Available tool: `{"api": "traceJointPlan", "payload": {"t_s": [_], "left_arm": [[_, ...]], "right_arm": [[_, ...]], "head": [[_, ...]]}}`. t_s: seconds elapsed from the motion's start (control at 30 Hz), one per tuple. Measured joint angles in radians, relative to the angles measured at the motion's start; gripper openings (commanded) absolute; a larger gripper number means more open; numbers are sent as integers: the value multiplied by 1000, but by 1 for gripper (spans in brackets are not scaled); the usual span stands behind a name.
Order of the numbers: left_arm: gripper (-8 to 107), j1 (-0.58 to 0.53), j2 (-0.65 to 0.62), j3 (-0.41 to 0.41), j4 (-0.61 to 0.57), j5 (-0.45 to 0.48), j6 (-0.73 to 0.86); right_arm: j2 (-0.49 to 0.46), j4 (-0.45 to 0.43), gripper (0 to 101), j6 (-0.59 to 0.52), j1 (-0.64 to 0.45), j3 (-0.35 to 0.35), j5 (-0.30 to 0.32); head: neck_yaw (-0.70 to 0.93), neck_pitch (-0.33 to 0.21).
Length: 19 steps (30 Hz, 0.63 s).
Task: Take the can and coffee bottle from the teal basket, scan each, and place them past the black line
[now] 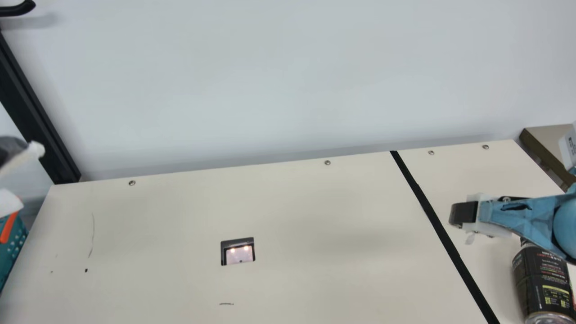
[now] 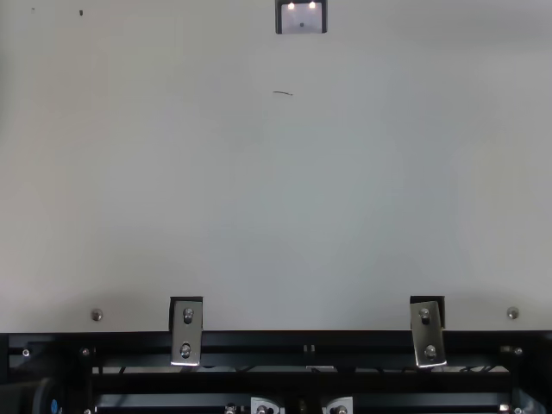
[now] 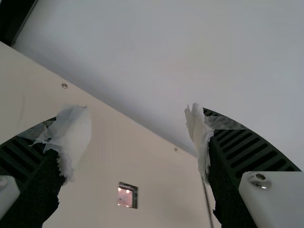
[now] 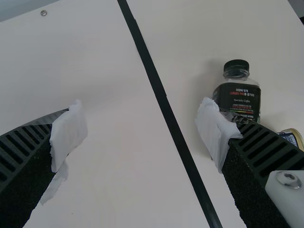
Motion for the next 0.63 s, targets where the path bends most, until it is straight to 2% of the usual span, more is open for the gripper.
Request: {"api": "traceJointPlan", "payload": {"t_s": [0.13, 0.27, 0.63], "left_arm": [[90, -21, -80, 92, -26, -51, 204], [90, -21, -83, 101, -26, -54, 312], [90, -21, -83, 101, -26, -54, 329]], "right_arm": [[0, 0, 101, 0, 0, 0, 0], [0, 0, 101, 0, 0, 0, 0], [0, 0, 101, 0, 0, 0, 0]], "head": [[0, -5], [0, -5], [0, 0]]}}
